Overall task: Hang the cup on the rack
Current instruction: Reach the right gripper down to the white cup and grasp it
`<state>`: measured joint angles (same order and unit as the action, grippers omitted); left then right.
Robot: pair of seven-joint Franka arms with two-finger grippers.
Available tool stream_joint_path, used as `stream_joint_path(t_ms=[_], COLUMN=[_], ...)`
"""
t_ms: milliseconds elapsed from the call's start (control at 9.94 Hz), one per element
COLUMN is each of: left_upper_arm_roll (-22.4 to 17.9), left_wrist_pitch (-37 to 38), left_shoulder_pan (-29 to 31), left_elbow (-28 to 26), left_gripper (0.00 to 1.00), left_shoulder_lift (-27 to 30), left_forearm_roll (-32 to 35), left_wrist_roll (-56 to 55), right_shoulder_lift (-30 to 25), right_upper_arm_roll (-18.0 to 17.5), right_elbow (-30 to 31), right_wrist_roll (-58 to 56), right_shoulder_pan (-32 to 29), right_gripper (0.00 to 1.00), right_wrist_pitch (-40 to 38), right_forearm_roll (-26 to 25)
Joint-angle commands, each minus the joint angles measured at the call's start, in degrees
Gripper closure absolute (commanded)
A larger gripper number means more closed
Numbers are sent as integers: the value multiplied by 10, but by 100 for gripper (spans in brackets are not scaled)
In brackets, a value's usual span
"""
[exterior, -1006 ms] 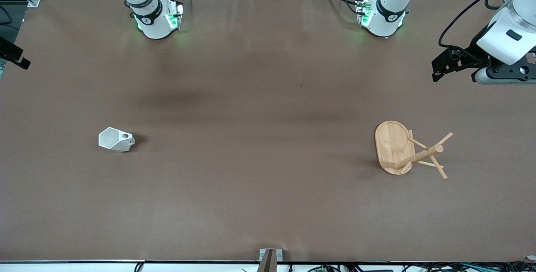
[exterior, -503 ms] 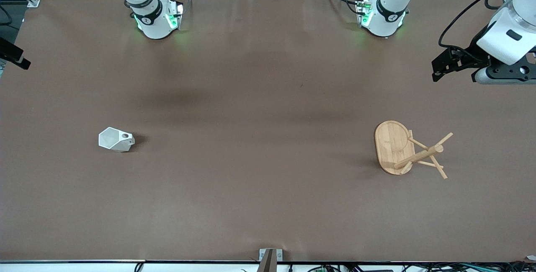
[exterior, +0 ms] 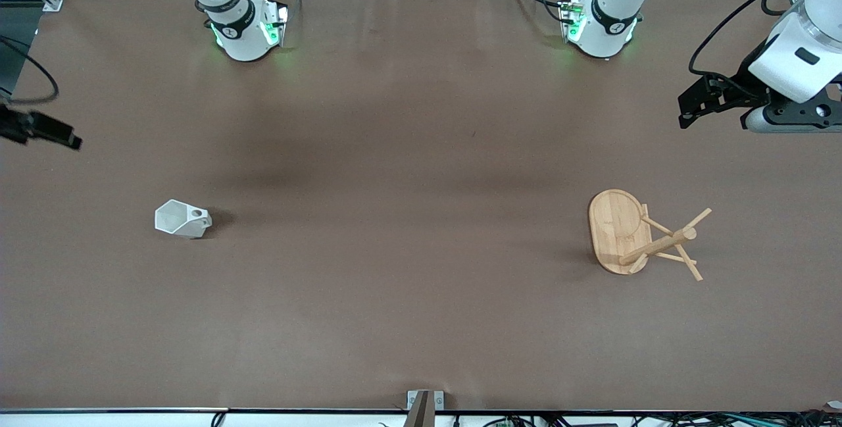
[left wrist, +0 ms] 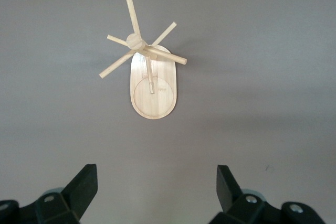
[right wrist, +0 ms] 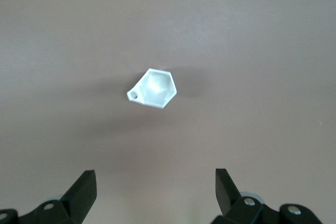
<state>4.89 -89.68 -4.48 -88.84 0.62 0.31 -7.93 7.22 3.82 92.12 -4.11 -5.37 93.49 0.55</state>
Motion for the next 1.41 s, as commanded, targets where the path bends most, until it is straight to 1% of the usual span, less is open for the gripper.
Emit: stream_joint_path(t_ms=[0, 201, 302, 503, 604, 704, 805, 906, 1006, 1208, 1308], left_upper_arm_roll=[0, -1, -1, -2, -1, 0, 1, 0, -1, 2, 3], left_wrist_pitch=[0, 0, 2, 2, 2, 2, 2, 2, 5, 7, 7], left_shoulder_pan=[1, 1, 0, 1, 0, -3, -3, 1, 0, -1, -1], left_elbow=[-17, -14, -13, -10, -6, -6, -2, 0, 1, 0, -2], left_gripper=[0, 0, 0, 0, 0, 0, 0, 0, 0, 0, 0], left_shoulder_lift=[0, -3, -4, -4, -5, -10, -16, -15, -15, -10, -8], left_forearm_roll=[0, 2, 5, 9, 7, 7, 8, 7, 4, 9, 9], left_wrist_roll=[6, 6, 4, 3, -7, -9, -8, -4, -8, -8, -8], right_shoulder_lift=[68, 98, 108, 135, 137, 144, 146, 154, 161, 169, 176], right_upper_arm_roll=[-2, -3, -3, -5, -6, -7, -7, -7, -7, -12, -16], right_elbow=[19, 101, 131, 173, 198, 215, 219, 219, 220, 219, 218], right_wrist_roll=[-52, -93, -116, -122, -122, -124, -147, -164, -167, -167, -167], right_shoulder_pan=[-16, -32, -32, -32, -21, -18, -20, -25, -26, -24, -25], right_gripper=[0, 0, 0, 0, 0, 0, 0, 4, 14, 43, 50], right_wrist_pitch=[69, 200, 251, 341, 380, 405, 408, 412, 427, 430, 436], right_forearm_roll=[8, 9, 10, 15, 15, 15, 15, 16, 16, 17, 23])
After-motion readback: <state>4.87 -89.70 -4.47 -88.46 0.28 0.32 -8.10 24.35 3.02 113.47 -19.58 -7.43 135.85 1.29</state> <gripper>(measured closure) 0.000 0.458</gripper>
